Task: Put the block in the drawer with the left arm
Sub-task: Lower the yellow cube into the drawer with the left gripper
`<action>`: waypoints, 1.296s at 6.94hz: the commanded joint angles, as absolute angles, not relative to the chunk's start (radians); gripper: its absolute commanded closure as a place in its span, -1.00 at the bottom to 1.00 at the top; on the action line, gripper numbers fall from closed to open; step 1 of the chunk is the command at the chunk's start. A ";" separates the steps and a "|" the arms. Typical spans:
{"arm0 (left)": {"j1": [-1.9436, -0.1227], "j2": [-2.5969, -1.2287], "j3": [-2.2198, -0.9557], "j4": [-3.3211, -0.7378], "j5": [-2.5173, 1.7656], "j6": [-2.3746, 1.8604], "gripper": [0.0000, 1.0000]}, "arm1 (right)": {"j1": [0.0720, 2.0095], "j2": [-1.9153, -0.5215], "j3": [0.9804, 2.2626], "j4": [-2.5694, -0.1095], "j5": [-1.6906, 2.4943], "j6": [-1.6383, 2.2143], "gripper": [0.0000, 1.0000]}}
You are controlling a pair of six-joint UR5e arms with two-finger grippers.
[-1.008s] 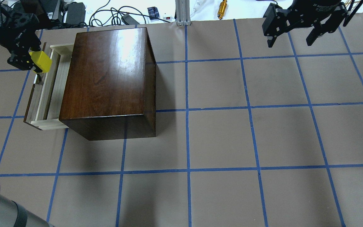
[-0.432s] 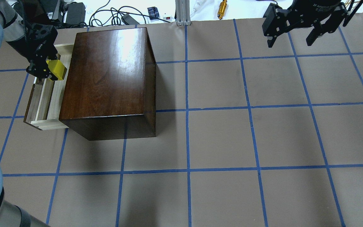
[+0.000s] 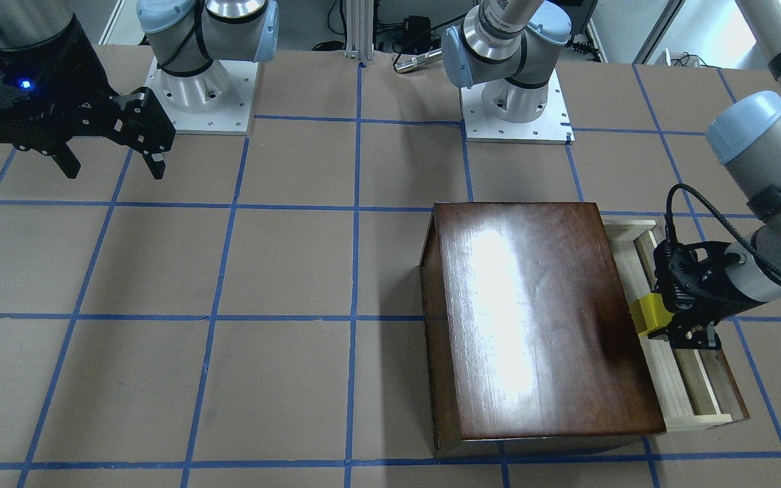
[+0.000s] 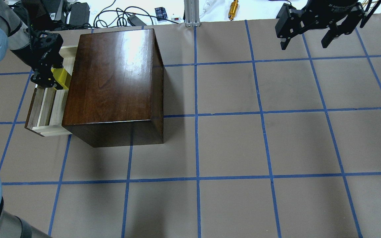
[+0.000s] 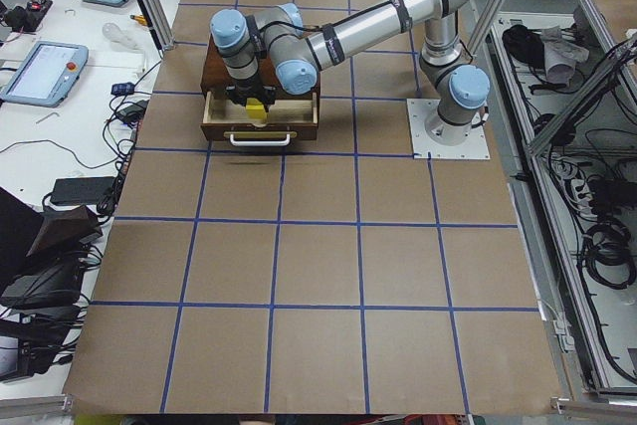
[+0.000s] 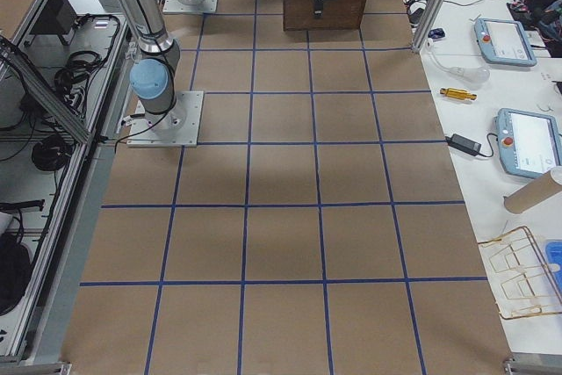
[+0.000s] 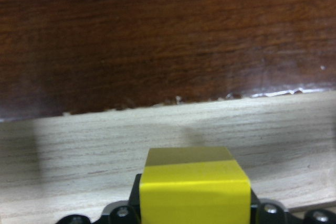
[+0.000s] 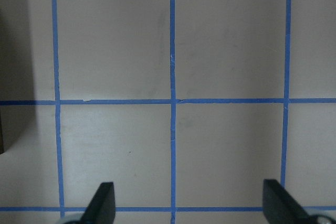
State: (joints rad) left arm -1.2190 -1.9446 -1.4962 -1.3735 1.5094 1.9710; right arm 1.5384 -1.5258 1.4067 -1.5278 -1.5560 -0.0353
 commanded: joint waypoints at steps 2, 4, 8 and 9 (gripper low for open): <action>-1.216 -1.945 -1.499 -1.370 1.543 1.971 1.00 | 1.539 -1.525 1.407 -1.528 -1.557 -0.035 -1.00; -1.215 -1.945 -1.502 -1.368 1.549 1.970 1.00 | 1.537 -1.525 1.407 -1.528 -1.555 -0.035 -1.00; -1.209 -1.945 -1.551 -1.309 1.549 1.959 0.34 | 1.539 -1.526 1.407 -1.528 -1.557 -0.035 -1.00; -1.192 -1.945 -1.557 -1.308 1.542 1.956 -0.15 | 1.539 -1.525 1.407 -1.528 -1.557 -0.035 -1.00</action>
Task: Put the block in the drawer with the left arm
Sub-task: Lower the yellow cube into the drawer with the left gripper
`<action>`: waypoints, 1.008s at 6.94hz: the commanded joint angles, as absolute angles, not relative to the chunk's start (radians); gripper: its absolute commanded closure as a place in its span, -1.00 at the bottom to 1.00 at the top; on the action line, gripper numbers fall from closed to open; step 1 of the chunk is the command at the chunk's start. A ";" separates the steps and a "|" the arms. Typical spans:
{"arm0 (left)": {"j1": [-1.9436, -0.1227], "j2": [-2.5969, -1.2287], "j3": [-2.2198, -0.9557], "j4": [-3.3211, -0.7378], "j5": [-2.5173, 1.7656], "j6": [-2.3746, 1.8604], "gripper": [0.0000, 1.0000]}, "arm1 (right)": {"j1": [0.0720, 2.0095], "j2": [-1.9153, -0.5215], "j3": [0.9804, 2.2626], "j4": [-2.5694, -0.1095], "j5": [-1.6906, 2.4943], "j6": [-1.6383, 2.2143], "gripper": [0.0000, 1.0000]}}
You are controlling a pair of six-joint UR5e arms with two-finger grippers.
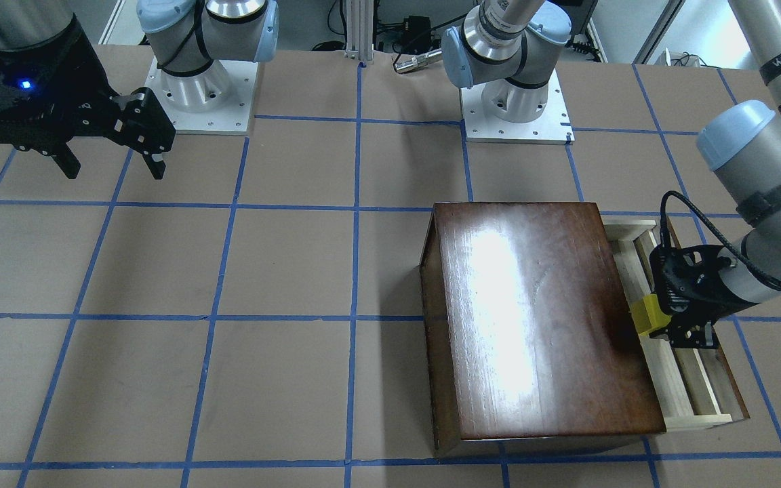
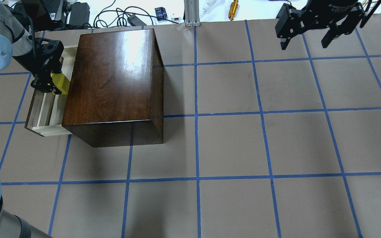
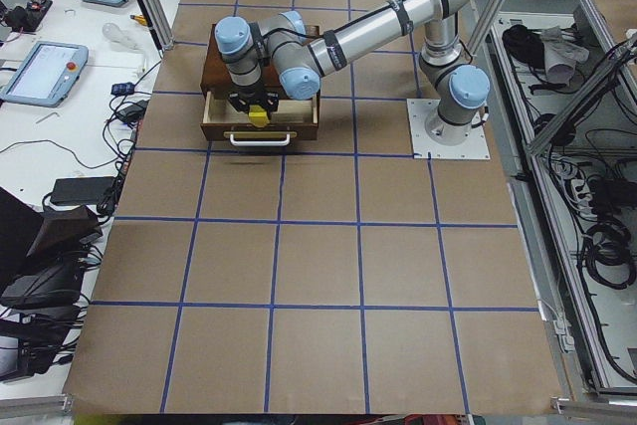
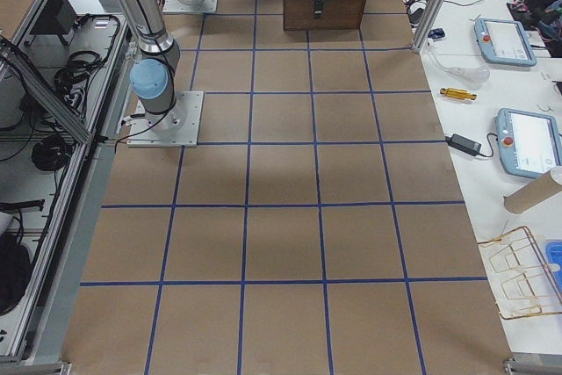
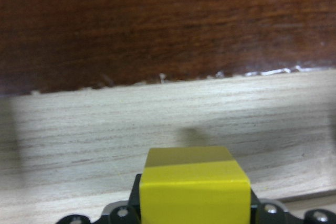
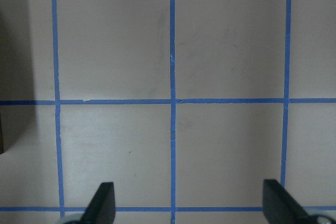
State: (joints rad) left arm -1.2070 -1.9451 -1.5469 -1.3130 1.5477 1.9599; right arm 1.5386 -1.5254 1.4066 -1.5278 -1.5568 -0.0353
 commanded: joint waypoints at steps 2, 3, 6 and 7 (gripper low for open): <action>-1.192 -1.945 -1.559 -1.310 1.539 1.954 -0.42 | 1.537 -1.526 1.407 -1.528 -1.557 -0.035 -1.00; -1.192 -1.945 -1.559 -1.312 1.534 1.954 -0.54 | 1.537 -1.526 1.407 -1.528 -1.555 -0.035 -1.00; -1.195 -1.912 -1.536 -1.359 1.539 1.924 -0.71 | 1.539 -1.526 1.407 -1.528 -1.555 -0.035 -1.00; -1.203 -1.879 -1.499 -1.438 1.536 1.869 -0.71 | 1.539 -1.525 1.407 -1.528 -1.555 -0.035 -1.00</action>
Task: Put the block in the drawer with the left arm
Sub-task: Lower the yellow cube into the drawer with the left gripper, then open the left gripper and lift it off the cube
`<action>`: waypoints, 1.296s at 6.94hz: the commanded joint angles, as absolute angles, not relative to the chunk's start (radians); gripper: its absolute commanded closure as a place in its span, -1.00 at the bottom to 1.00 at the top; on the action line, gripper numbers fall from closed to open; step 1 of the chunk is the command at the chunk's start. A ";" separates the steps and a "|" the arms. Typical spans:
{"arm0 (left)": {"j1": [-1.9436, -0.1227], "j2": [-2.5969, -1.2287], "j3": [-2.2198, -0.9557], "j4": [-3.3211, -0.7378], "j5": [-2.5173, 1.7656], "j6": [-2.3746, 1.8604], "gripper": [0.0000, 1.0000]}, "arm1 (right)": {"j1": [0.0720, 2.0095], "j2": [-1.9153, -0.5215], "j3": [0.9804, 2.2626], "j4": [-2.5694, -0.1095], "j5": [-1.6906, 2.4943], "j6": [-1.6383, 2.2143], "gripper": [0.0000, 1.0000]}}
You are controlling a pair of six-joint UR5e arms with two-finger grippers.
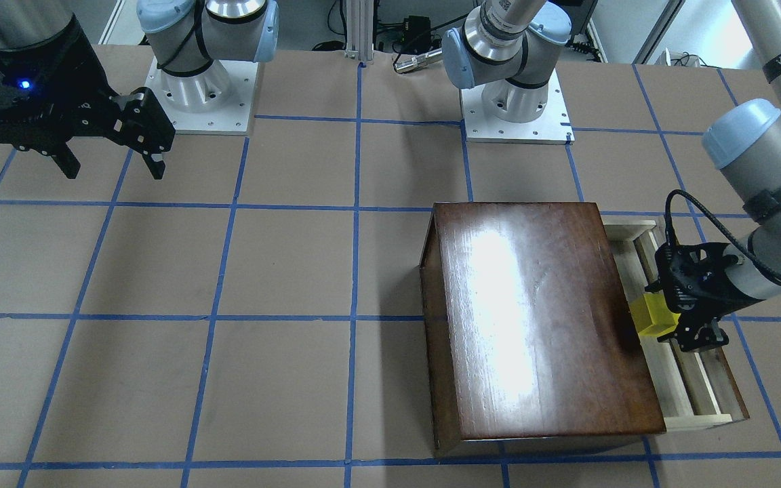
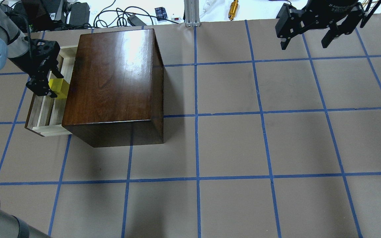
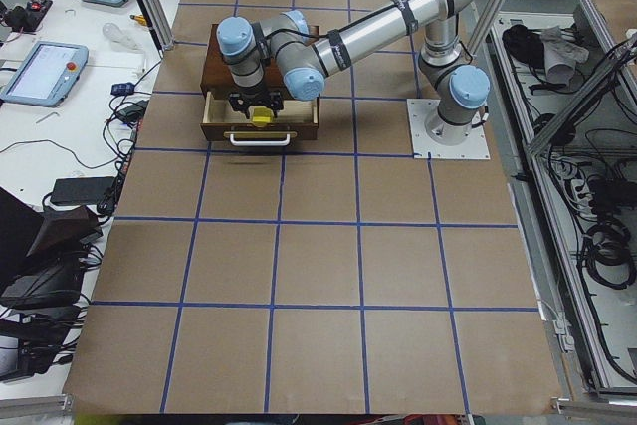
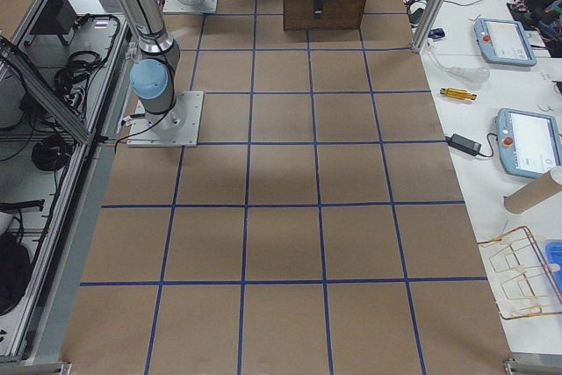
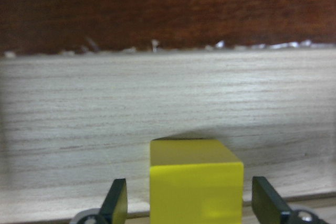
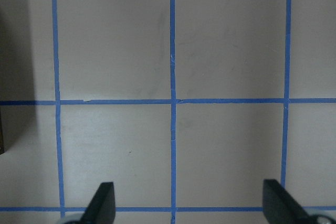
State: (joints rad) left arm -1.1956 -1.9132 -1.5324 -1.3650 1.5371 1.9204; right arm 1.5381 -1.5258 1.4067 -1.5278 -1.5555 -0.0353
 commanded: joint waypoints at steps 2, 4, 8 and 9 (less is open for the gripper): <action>-1.227 -1.835 -1.431 -1.554 1.536 1.652 -0.71 | 1.539 -1.526 1.407 -1.528 -1.555 -0.035 -1.00; -1.294 -1.784 -1.427 -1.609 1.542 1.349 -0.84 | 1.539 -1.526 1.407 -1.528 -1.555 -0.035 -1.00; -1.503 -1.692 -1.439 -1.690 1.551 0.727 -0.85 | 1.539 -1.526 1.407 -1.528 -1.555 -0.035 -1.00; -1.523 -1.689 -1.443 -1.692 1.542 0.472 -0.86 | 1.539 -1.526 1.407 -1.528 -1.555 -0.035 -1.00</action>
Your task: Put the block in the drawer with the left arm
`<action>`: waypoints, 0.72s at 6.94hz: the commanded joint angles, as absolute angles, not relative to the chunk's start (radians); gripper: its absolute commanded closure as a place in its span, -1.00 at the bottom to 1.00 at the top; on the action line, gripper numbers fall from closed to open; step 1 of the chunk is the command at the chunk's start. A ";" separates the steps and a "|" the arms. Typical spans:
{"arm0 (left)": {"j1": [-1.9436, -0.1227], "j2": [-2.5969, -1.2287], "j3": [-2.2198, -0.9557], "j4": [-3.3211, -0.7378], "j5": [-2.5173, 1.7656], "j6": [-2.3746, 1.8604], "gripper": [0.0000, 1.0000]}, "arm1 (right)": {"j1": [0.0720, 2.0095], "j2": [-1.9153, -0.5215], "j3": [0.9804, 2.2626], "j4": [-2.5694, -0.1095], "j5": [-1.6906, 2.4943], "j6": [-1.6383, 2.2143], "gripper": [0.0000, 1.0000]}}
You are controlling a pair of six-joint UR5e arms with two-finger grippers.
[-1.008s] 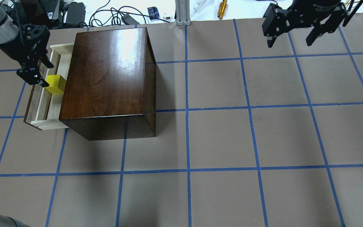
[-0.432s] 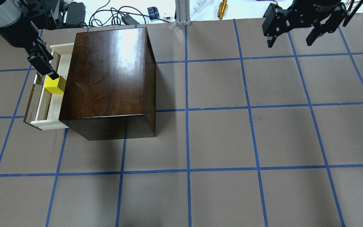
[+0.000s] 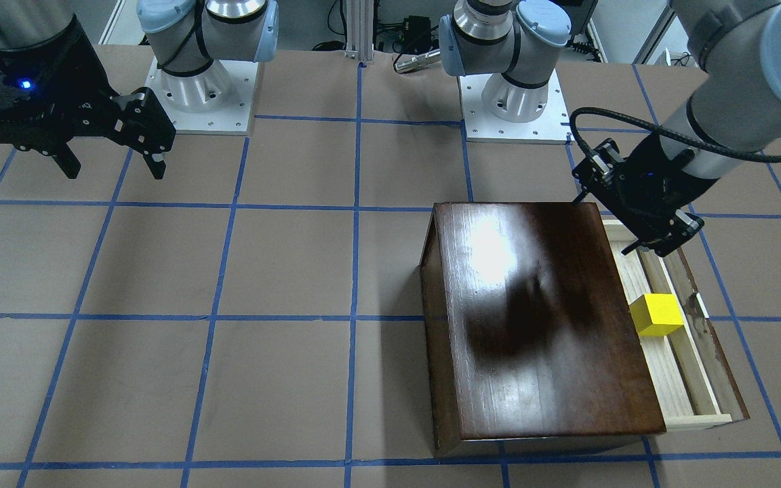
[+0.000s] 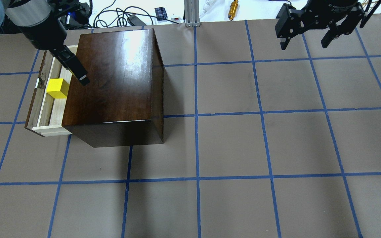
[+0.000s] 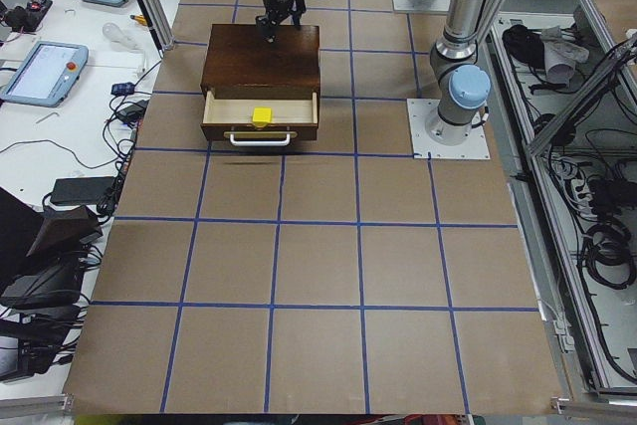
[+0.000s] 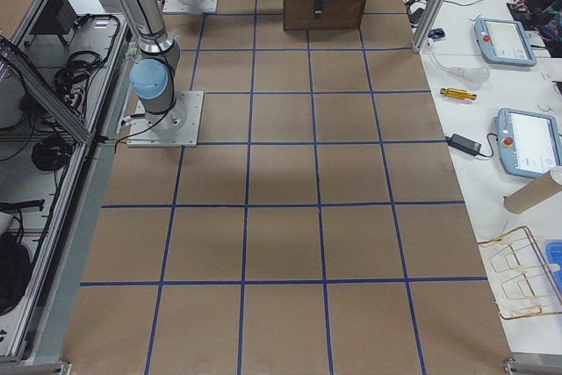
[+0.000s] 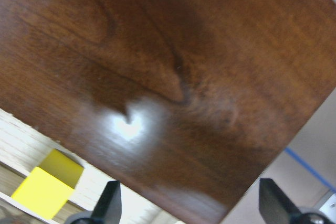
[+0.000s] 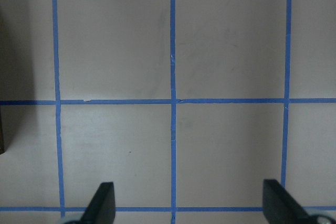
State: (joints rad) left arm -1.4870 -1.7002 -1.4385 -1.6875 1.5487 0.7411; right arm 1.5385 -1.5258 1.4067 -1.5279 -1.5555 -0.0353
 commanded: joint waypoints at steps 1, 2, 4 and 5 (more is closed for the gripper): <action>-1.548 -1.680 -1.456 -1.684 1.540 0.349 -0.94 | 1.539 -1.526 1.407 -1.528 -1.555 -0.035 -1.00; -1.583 -1.666 -1.468 -1.675 1.546 0.250 -0.94 | 1.537 -1.526 1.407 -1.528 -1.555 -0.035 -1.00; -1.612 -1.661 -1.486 -1.567 1.546 0.073 -0.95 | 1.539 -1.525 1.407 -1.528 -1.555 -0.035 -1.00; -1.599 -1.667 -1.488 -1.474 1.545 0.072 -0.96 | 1.537 -1.525 1.407 -1.528 -1.555 -0.035 -1.00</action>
